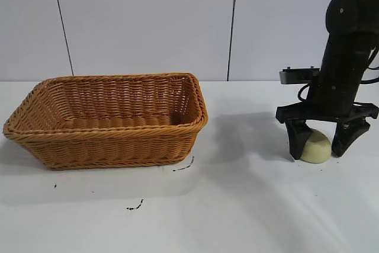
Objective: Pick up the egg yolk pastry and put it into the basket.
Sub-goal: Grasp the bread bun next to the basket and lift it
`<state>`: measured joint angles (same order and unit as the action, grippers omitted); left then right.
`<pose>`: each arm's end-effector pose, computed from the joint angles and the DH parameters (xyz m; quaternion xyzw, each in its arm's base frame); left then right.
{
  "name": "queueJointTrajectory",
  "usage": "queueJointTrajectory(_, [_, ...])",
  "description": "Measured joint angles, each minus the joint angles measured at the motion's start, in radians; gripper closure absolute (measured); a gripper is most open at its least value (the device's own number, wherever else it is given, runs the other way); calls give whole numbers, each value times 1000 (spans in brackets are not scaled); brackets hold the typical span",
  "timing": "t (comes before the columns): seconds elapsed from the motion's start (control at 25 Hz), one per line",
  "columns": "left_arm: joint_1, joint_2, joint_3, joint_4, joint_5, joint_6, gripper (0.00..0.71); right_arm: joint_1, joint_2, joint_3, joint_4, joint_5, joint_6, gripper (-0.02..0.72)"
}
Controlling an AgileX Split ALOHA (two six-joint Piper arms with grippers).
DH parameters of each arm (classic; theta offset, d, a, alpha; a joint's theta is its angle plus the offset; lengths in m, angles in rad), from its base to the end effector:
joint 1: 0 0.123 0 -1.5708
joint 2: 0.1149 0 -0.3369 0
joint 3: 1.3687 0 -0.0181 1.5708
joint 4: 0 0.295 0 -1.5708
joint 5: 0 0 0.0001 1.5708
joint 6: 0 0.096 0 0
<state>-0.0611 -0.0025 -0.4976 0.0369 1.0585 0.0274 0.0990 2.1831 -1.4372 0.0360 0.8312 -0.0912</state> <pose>-0.0136 0.0039 0.2957 0.0370 0.8517 0.0096 0.5227 0.4734 0.0496 0.1128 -0.0833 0.9956 0.0139 0.0404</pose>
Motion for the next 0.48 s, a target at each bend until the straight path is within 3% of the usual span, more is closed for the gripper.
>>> queueJointTrajectory(0.08, [0,0,0,0,0,0,17,0,0,0,0,0,0,427])
queueJointTrajectory(0.16, [0,0,0,0,0,0,17,0,0,0,-1,0,0,495])
queueJointTrajectory(0.48, [0,0,0,0,0,0,17,0,-82,-36,-12,89,0,538])
